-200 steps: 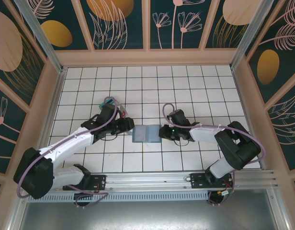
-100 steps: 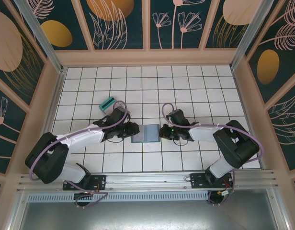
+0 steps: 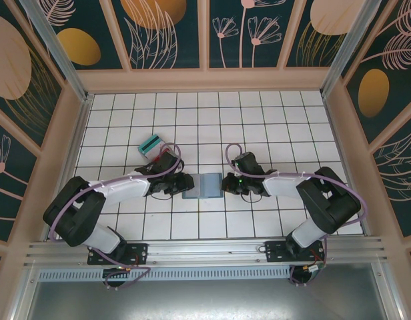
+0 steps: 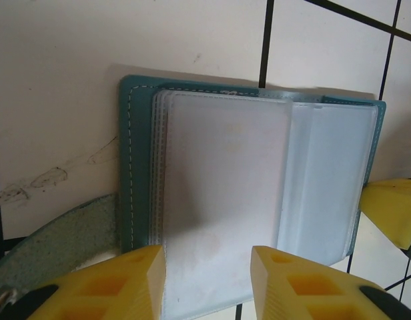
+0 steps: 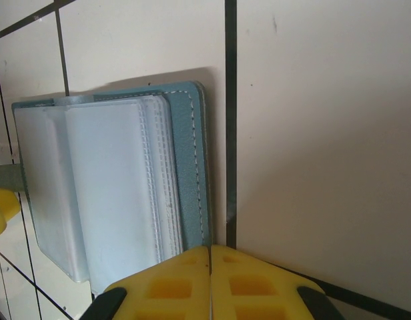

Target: Take the credit cards out of the card holder

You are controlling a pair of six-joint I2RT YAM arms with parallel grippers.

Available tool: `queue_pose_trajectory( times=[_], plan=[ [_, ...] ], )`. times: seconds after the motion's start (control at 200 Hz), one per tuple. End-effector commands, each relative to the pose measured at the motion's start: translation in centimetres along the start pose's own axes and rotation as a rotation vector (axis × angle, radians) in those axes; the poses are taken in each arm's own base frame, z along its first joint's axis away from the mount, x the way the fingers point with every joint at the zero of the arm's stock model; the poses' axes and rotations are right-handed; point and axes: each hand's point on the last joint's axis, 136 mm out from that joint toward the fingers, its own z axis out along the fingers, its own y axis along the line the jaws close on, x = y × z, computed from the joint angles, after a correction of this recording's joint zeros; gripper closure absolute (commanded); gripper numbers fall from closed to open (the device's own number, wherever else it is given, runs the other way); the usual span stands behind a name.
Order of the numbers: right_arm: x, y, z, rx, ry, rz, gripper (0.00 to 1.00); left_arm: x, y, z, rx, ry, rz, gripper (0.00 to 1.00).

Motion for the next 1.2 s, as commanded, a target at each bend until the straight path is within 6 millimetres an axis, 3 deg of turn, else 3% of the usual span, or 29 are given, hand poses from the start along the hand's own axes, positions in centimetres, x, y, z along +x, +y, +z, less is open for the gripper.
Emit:
queue_pose_trajectory(
  times=[0.0,0.265,0.596,0.711,0.901,1.031,1.196],
  plan=[
    [1.1,-0.6,0.8,0.030,0.043,0.008,0.92,0.0,-0.1,0.4,-0.005,0.003,0.016,0.60],
    [1.1,-0.5,0.8,0.028,0.042,0.007,0.92,0.9,0.2,1.5,-0.012,0.053,0.025,0.56],
    [1.2,-0.5,0.8,0.030,0.044,0.008,0.92,0.6,-3.5,0.7,0.141,0.048,0.063,0.48],
    [1.1,-0.4,0.8,0.028,0.042,0.008,0.92,0.4,-3.9,0.3,0.154,0.035,0.071,0.46],
    [1.2,-0.5,0.8,0.031,0.043,0.011,0.92,0.2,-4.8,-0.3,0.194,0.026,0.087,0.34],
    [1.2,-0.6,0.8,0.035,0.043,0.009,0.92,0.4,-6.3,-0.6,0.264,0.040,0.095,0.41],
    [1.1,-0.5,0.6,0.034,0.032,0.012,0.92,0.8,-9.5,-0.8,0.344,0.059,0.146,0.49]
  ],
)
